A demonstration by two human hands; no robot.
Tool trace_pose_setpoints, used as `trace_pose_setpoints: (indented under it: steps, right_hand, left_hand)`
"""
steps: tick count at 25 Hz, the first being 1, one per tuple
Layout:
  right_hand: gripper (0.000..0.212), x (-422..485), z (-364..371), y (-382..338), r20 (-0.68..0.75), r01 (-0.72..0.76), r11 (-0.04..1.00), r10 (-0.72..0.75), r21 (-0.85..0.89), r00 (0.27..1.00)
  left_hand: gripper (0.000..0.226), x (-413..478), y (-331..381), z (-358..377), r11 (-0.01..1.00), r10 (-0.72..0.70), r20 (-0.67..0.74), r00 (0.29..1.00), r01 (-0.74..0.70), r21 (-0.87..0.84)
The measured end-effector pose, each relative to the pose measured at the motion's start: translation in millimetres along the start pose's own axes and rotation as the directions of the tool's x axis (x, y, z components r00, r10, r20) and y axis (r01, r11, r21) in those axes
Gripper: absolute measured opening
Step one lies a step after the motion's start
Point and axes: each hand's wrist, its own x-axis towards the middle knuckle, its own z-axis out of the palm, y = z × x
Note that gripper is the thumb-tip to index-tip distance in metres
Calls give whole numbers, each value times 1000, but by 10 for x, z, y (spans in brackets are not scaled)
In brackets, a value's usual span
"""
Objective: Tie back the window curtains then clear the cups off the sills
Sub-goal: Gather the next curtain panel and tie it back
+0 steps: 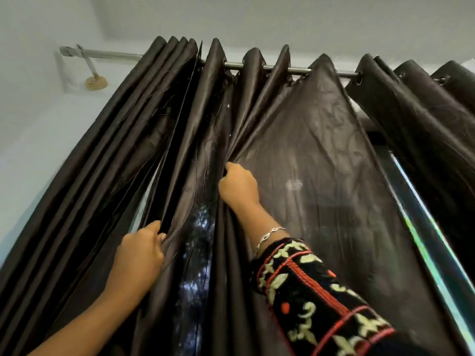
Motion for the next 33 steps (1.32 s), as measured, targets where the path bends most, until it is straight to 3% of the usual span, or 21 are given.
trace_pose_setpoints:
  steps: [4,7,10,12,15,18,20,22,26,33]
  right_hand:
    - [42,73,-25,-98,63,6,994,-13,106,998]
    - [32,22,-172,210,-3,50,999,-50,12,999]
    - [36,-93,-480,625,-223,34,998,-44,-51,974]
    - [30,-134,-801,938,-448,-2,995,-43,-99,893]
    - [35,-179,-1266,1462,-586,-236,963,116,-133,802]
    - [70,-308,-1573,1830,-438,-490,862,393,-130,808]
    - [59,-339,-1632,1972,-229,-463,884,466,71,855]
    - [32,-344,-1588,2033,-77,-396,892,420,216,904]
    - [20,-267,-1547,2091,-183,-312,946,293,-84,938]
    - [28,-287,-1872,2476,-206,-281,926,233,-251,950]
  left_hand:
    - [36,-8,44,36,1000,1,-29,1000,-1,-6]
    - [17,-6,102,49,1000,-7,-27,1000,7,-1]
    - [18,-42,135,94,1000,-26,-39,999,26,-8]
    - [23,-55,138,130,1000,-26,-42,999,26,10]
    - [17,-68,139,176,999,-36,-38,999,36,14]
    - [14,-79,150,211,999,-36,-38,999,38,39]
    - [15,-80,171,231,999,-48,-40,998,49,18]
    - [15,-102,237,264,999,-47,-48,998,48,18]
    - [14,-181,564,449,1000,6,-56,998,-5,20]
    - [14,-175,1700,1011,988,52,146,988,-73,140]
